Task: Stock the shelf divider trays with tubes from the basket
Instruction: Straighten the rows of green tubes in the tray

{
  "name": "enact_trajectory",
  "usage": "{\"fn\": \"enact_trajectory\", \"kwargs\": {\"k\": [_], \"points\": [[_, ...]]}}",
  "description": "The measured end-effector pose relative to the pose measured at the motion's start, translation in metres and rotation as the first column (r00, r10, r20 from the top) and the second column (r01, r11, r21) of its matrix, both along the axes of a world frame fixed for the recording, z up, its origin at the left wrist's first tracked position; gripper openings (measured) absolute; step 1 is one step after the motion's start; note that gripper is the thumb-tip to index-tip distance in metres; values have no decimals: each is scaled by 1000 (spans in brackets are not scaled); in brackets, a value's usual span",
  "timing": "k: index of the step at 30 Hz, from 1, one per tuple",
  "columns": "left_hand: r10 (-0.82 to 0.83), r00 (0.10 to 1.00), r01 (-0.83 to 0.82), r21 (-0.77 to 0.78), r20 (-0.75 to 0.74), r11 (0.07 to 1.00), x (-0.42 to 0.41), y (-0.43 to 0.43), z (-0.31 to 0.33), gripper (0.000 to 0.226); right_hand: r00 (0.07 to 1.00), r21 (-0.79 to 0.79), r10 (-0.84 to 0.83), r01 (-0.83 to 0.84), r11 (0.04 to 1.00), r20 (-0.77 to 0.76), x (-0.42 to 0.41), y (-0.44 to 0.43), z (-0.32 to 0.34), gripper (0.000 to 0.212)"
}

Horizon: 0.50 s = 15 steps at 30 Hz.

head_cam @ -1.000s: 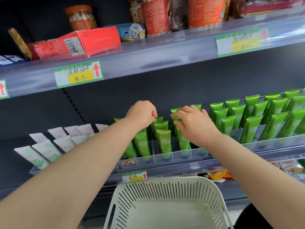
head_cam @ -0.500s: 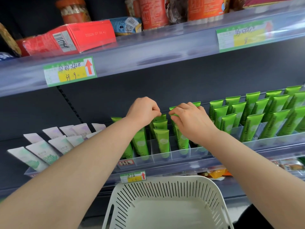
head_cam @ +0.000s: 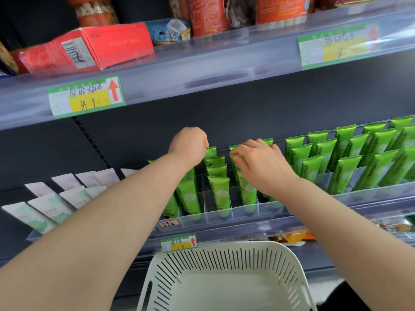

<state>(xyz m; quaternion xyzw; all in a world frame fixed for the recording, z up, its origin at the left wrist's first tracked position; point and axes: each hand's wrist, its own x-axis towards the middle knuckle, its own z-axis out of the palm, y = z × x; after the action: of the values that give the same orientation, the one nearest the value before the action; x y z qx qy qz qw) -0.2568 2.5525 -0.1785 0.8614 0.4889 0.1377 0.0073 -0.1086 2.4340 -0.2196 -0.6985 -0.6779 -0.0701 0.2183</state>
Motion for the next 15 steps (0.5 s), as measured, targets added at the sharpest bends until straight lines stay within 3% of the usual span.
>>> {"fn": "enact_trajectory", "kwargs": {"k": [7,9,11,12,15], "points": [[-42,999,42,17,-21,999,10,2,-8,26,1000,-9,-4,4,1000,5,4,0,0,32],[-51,999,51,-3,17,999,8,3,-9,27,1000,-9,-5,5,1000,7,4,0,-1,32],[-67,994,69,-23,86,997,5,4,-8,12,1000,-4,-2,2,1000,9,2,0,0,32],[-65,991,68,-24,117,997,3,3,-7,24,1000,1,2,-2,1000,12,0,0,2,32],[-79,987,83,-21,143,996,-8,3,-2,23,999,19,21,-21,1000,27,-7,1,6,30]]}}
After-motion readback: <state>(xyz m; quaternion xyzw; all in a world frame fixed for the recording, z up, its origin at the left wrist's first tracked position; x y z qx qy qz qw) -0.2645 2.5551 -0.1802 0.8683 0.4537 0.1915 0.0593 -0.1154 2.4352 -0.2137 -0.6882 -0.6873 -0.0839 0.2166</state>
